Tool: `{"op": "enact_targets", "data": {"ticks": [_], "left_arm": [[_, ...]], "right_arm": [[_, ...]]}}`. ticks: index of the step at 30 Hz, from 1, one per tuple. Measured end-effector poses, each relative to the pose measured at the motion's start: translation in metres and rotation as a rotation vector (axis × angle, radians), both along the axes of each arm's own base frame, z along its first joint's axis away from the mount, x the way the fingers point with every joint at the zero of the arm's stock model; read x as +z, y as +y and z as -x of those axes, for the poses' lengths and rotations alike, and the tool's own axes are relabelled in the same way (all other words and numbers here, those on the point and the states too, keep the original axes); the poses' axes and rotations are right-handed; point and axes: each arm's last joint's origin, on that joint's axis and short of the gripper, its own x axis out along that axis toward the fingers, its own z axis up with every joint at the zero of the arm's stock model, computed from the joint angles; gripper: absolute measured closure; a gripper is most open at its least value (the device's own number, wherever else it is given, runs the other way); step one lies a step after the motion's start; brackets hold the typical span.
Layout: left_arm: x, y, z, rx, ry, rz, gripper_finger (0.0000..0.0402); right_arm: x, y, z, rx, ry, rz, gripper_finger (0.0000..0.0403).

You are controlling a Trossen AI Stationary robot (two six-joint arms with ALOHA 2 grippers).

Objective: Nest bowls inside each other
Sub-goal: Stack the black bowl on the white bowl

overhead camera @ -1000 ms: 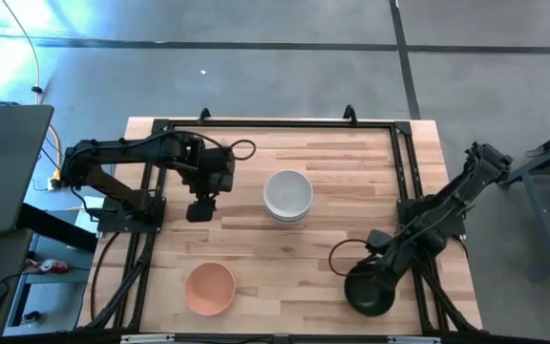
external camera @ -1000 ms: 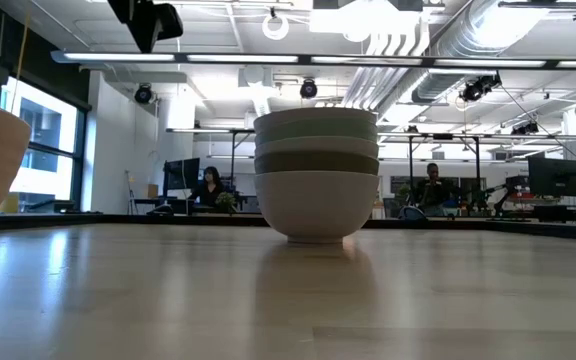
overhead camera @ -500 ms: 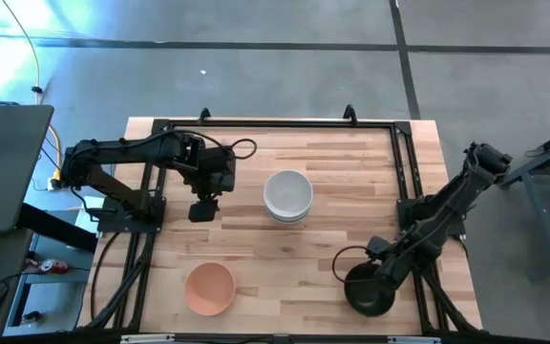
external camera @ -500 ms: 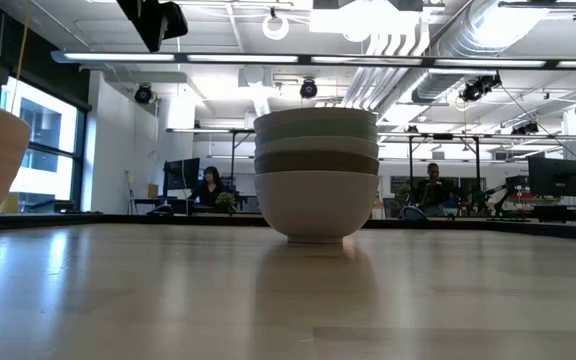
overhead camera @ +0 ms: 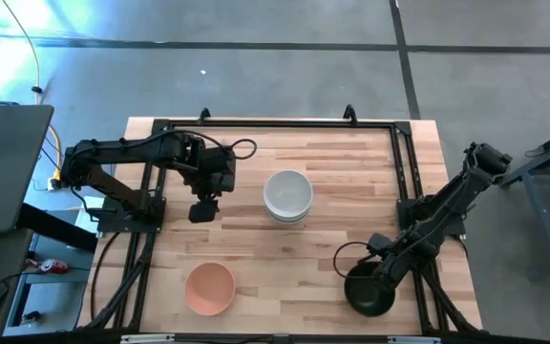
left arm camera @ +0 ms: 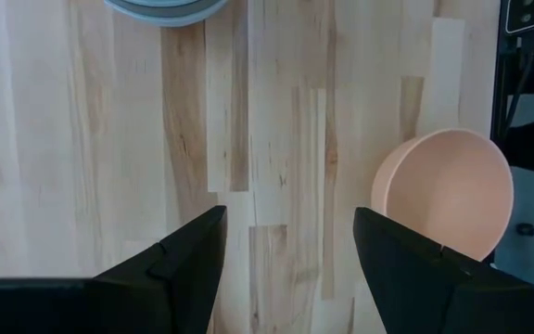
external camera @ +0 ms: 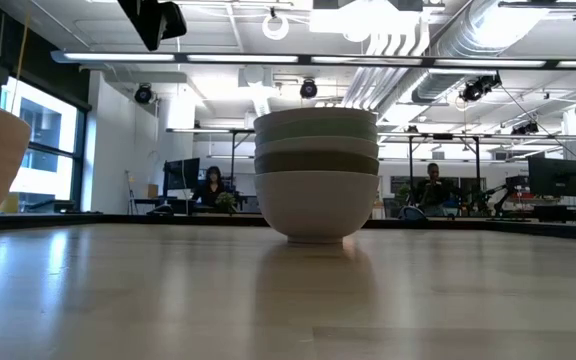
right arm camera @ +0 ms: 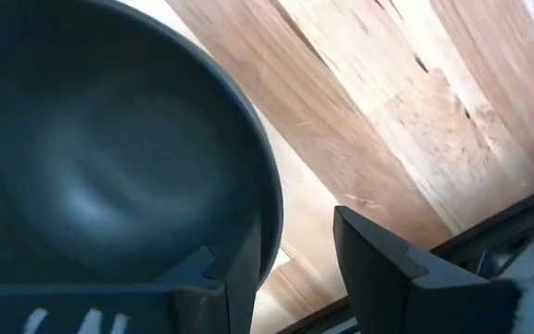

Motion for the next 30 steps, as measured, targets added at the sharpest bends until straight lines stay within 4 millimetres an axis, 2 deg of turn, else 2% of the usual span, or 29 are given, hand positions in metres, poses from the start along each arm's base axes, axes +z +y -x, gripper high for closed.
{"op": "enact_targets", "data": {"ticks": [11,30], "left_arm": [[0.0,0.0,0.0,0.028,0.001,0.019,0.0177],[0.0,0.0,-0.001,0.072,0.001,0.031,0.0177]], "right_arm": [[-0.001,0.004,-0.005,-0.054,-0.033,-0.031,0.0274],[-0.021,0.012,-0.011,-0.024,0.07,0.0,0.0283]]}}
